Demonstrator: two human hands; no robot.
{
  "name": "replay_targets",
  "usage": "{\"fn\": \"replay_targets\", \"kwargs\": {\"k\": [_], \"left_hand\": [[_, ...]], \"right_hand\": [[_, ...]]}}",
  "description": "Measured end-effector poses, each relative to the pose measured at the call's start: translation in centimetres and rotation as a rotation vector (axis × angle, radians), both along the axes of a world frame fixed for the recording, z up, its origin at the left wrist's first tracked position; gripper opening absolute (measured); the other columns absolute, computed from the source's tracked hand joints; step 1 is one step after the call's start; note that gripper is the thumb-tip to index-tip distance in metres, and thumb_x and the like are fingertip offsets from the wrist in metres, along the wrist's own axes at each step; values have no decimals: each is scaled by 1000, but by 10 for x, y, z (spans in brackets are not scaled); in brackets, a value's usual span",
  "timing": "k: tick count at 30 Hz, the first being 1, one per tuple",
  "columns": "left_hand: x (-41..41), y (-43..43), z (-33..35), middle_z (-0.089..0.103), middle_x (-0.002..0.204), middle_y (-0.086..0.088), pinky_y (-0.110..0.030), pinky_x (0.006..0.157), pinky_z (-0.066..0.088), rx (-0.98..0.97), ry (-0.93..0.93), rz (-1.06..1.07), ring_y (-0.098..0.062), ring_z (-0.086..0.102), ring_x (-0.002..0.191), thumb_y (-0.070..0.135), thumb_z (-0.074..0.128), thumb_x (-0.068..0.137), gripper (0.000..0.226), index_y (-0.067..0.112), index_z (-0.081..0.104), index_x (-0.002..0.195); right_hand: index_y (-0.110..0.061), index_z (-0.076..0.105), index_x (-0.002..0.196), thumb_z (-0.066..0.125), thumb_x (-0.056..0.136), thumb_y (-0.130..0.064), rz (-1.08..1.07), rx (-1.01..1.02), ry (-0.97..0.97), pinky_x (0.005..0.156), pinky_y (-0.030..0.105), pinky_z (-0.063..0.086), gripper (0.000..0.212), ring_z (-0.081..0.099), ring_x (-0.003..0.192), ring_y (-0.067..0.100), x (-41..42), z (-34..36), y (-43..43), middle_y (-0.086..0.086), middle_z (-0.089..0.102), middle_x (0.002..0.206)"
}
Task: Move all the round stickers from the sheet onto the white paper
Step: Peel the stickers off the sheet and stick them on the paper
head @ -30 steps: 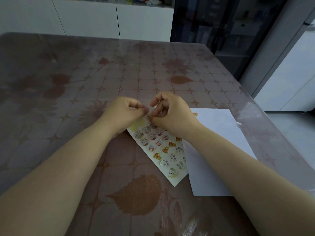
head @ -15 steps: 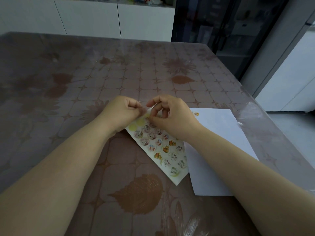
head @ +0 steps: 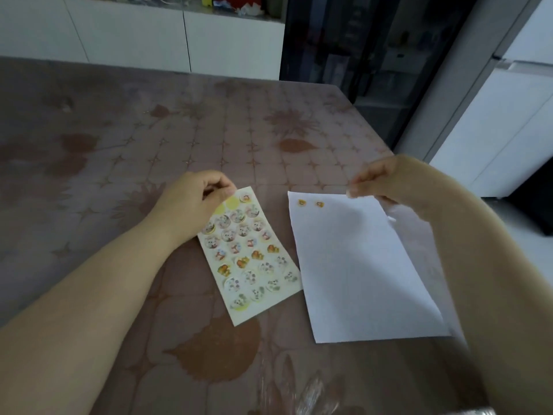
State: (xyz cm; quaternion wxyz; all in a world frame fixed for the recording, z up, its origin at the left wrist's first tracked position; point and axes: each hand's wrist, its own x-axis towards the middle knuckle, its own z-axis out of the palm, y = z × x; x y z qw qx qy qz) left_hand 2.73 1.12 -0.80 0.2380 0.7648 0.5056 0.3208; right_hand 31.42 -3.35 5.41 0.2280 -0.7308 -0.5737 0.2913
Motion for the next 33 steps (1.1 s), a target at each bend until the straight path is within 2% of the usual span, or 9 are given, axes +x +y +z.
{"fn": "replay_targets", "kwargs": {"k": [3, 6, 8, 13, 16, 19, 22, 27, 33], "left_hand": [[0, 0, 0, 62, 81, 19, -14, 66, 40, 41, 7, -8, 1, 57, 79, 20, 54, 94, 15, 17, 68, 91], [0, -1, 0, 69, 82, 0, -37, 71, 48, 31, 24, -36, -25, 63, 79, 22, 53, 94, 16, 18, 68, 92], [1, -3, 0, 71, 84, -5, -43, 73, 49, 12, 38, -60, -28, 64, 80, 22, 52, 95, 18, 19, 69, 93], [2, -3, 0, 69, 89, 8, -20, 73, 43, -13, 49, -58, -3, 61, 87, 19, 51, 95, 19, 18, 70, 96], [1, -3, 0, 69, 90, 10, -20, 73, 43, -17, 58, -56, -2, 60, 87, 20, 49, 96, 21, 19, 69, 98], [1, -4, 0, 70, 90, 6, -26, 77, 46, -22, 46, -60, -9, 62, 87, 23, 50, 95, 19, 20, 69, 98], [1, -4, -1, 68, 90, 8, -13, 68, 41, -54, 16, -67, -1, 60, 86, 23, 56, 92, 12, 23, 68, 97], [1, -4, -1, 67, 91, 6, -11, 71, 42, -69, -5, -59, 1, 59, 87, 21, 61, 89, 11, 20, 69, 97], [3, -7, 3, 67, 85, 7, -7, 65, 44, -112, -129, -96, 4, 59, 74, 20, 64, 87, 7, 27, 66, 85]], "right_hand": [[-18, 73, 86, 74, 74, -22, -51, 10, 46, 67, 24, 41, 13, 54, 73, 12, 3, -29, 3, -3, 66, 75], [-15, 73, 86, 74, 74, -18, -80, 95, 126, 61, 15, 41, 12, 54, 69, 10, -1, -37, 6, -2, 68, 77], [-18, 73, 81, 75, 73, -18, -83, 105, 129, 55, 12, 41, 8, 53, 65, 8, -4, -38, 8, -3, 67, 73], [-23, 72, 73, 74, 73, -18, -122, 118, 129, 57, 19, 39, 5, 54, 63, 7, -10, -43, 10, -7, 65, 69], [-24, 71, 71, 74, 74, -17, -131, 132, 129, 58, 20, 41, 9, 56, 66, 10, -10, -45, 12, -6, 65, 71], [-20, 68, 87, 75, 74, -15, -143, 136, 88, 55, 20, 37, 16, 54, 69, 11, -11, -47, 16, -7, 59, 72], [-19, 56, 99, 78, 71, -20, -196, 130, 66, 55, 23, 33, 37, 49, 72, 9, -9, -47, 19, -9, 49, 80], [-18, 59, 84, 72, 76, -20, -132, 136, -1, 53, 24, 31, 15, 45, 64, 8, -9, -51, 19, -10, 50, 66], [-22, 58, 78, 61, 85, -22, -20, 302, -101, 57, 19, 37, 8, 51, 67, 8, -28, -47, 13, -6, 58, 74]]}}
